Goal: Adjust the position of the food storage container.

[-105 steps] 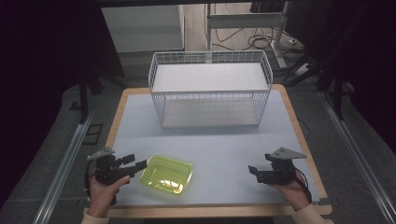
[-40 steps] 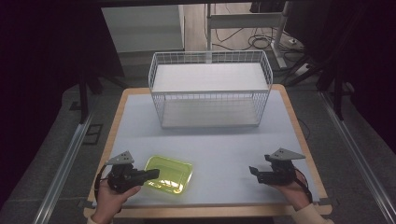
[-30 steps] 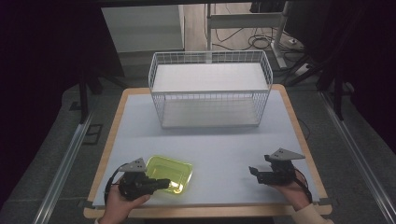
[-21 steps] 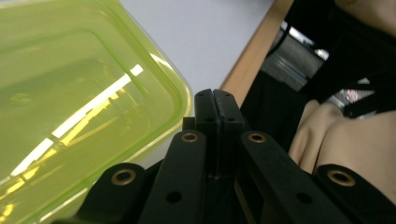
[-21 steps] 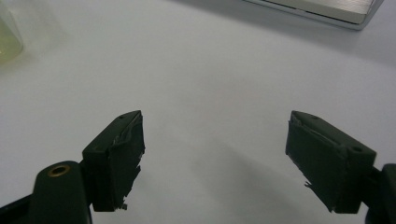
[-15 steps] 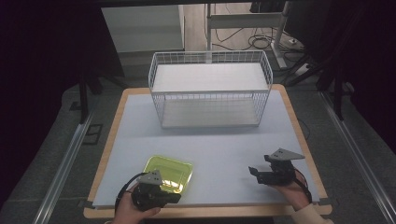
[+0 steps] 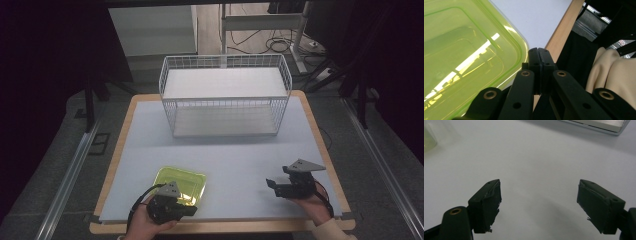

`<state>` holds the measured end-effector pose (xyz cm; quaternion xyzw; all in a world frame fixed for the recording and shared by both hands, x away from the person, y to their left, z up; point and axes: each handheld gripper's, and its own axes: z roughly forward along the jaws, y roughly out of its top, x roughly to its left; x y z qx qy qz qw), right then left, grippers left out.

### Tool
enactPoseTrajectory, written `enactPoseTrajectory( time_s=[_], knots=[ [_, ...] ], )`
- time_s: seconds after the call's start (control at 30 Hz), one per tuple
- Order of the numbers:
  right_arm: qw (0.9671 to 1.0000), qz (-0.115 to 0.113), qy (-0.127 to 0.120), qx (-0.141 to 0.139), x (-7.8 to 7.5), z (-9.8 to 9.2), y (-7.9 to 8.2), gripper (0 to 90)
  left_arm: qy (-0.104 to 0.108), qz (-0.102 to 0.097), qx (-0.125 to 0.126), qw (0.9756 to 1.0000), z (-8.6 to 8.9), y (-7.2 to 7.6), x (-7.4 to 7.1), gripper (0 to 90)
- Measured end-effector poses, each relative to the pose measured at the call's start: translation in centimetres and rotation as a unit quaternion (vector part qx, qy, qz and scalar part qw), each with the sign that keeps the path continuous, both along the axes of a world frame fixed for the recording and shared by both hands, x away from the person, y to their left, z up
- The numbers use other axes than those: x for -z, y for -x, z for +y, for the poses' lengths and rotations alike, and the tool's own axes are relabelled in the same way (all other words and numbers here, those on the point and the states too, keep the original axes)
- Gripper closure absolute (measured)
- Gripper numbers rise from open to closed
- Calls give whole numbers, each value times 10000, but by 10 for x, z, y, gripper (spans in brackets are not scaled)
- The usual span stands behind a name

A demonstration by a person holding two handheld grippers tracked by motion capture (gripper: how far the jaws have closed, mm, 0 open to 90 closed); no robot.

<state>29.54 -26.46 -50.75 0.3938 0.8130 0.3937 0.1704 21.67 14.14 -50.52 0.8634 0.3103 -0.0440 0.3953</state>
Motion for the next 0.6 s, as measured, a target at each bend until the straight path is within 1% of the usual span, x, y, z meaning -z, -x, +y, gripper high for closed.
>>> enactPoseTrajectory(
  time_s=[0.07, 0.13, 0.2, 0.23, 0.27, 0.33, 0.4, 0.6],
  knots=[
    [10000, -1, 0, -6, 0, 0, 0, 197, 17, 12, -36, 10000, -2, 0, 0, 900],
    [10000, 0, 3, -6, 0, 0, 0, 197, -9, -21, -51, 10000, -4, -3, 0, 900],
    [10000, -1, 4, -7, 0, 0, 0, 197, 10, -30, -90, 10000, -6, -4, 0, 900],
    [10000, -2, 6, -7, 0, 0, 0, 197, -45, -55, -70, 10000, -6, -5, 0, 900],
    [10000, -5, 5, -6, 0, 0, 0, 197, -21, -74, -131, 9999, -8, -7, 1, 900],
    [10000, -2, 6, -3, 0, 0, 0, 197, -11, -74, -155, 9999, -9, -9, 1, 900],
    [10000, -1, 6, -6, 0, 0, 0, 197, -5, -103, -259, 9996, -12, -12, 1, 900],
    [10000, -4, 16, -16, 0, 1, 0, 197, -24, -123, -376, 9992, -17, -17, 0, 900]
  ],
)
